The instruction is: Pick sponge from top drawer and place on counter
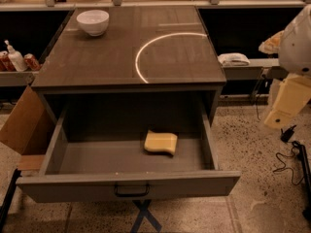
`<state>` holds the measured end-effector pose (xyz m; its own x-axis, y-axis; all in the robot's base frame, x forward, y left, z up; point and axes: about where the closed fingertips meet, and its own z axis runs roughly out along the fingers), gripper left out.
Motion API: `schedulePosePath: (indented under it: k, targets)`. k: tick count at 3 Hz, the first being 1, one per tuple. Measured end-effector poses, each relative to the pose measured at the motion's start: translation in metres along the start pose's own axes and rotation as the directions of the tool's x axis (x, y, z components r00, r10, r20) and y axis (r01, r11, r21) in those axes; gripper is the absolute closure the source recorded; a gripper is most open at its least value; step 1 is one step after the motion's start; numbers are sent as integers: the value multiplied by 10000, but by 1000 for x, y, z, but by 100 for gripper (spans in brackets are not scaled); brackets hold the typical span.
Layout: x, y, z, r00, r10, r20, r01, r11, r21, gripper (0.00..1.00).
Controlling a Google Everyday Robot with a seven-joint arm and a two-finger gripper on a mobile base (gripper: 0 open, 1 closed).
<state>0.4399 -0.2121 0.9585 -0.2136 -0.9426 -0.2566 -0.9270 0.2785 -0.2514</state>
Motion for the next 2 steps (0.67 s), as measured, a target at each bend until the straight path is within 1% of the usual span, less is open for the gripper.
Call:
schedulePosePath:
  k: [1,2]
  targets:
    - [11,11,47,9939,433,1012,-416,9990,-189,0]
    - [11,12,47,9941,422,1002,-404,9990,-196,0]
